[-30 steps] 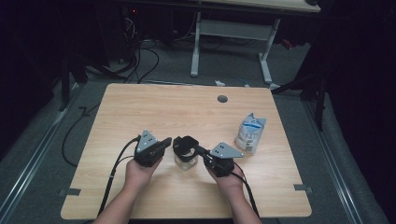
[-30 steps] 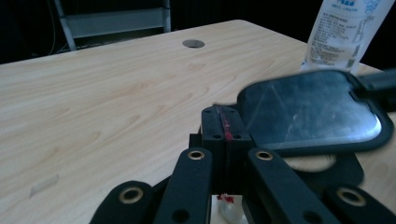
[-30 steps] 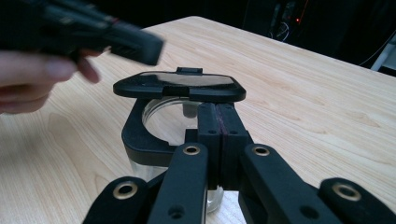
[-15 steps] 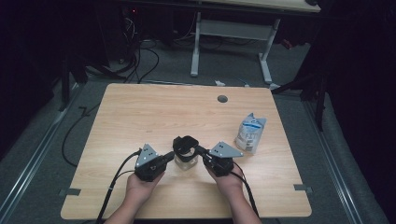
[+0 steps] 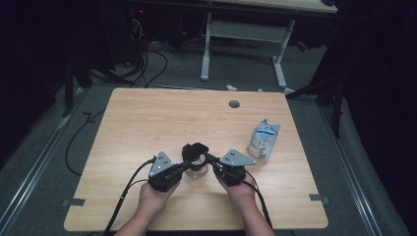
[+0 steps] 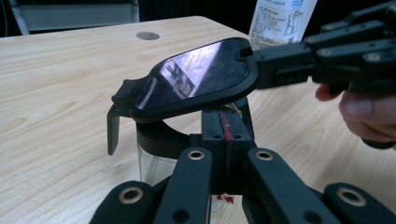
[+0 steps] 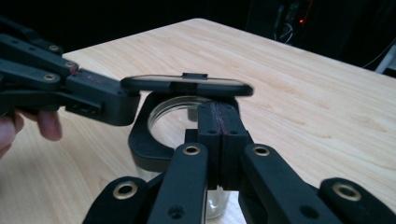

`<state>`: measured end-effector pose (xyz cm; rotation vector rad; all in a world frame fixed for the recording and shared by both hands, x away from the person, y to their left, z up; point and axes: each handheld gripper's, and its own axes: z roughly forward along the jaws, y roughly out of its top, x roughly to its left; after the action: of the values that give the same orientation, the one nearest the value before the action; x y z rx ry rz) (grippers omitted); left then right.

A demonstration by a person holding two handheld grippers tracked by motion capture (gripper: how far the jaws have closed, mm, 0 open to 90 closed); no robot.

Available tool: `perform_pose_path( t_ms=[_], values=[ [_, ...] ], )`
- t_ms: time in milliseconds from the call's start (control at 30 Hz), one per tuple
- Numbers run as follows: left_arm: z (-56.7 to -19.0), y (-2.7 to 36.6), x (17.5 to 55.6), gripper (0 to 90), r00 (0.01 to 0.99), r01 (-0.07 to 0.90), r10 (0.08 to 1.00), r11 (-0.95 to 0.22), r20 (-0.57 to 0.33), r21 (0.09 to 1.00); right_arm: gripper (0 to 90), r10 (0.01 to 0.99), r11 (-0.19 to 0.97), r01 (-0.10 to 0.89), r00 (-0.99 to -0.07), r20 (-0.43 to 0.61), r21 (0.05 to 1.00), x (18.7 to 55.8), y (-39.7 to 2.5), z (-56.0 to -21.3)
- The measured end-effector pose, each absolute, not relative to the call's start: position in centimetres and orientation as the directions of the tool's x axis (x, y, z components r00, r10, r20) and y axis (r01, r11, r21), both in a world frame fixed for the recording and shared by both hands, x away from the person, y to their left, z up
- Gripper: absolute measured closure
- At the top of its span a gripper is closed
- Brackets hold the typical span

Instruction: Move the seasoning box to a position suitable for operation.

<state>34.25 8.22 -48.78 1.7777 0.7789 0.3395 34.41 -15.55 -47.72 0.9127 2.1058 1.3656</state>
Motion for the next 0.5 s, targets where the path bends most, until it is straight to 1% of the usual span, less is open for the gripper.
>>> perform_pose_path(
  t_ms=[233, 500],
  values=[
    [-48.6, 8.4, 34.5, 89.9, 0.729, 0.335, 0.667, -0.152, -0.153, 0.93, 89.9, 0.716, 0.323, 0.279, -0.697, -0.04, 0.904, 34.1, -14.2, -48.5],
    [-47.9, 8.5, 35.3, 89.8, 0.711, 0.33, 0.685, -0.129, -0.156, 0.935, 90.0, 0.73, 0.309, 0.28, -0.682, -0.038, 0.909, 34.0, -14.1, -48.7]
  ],
)
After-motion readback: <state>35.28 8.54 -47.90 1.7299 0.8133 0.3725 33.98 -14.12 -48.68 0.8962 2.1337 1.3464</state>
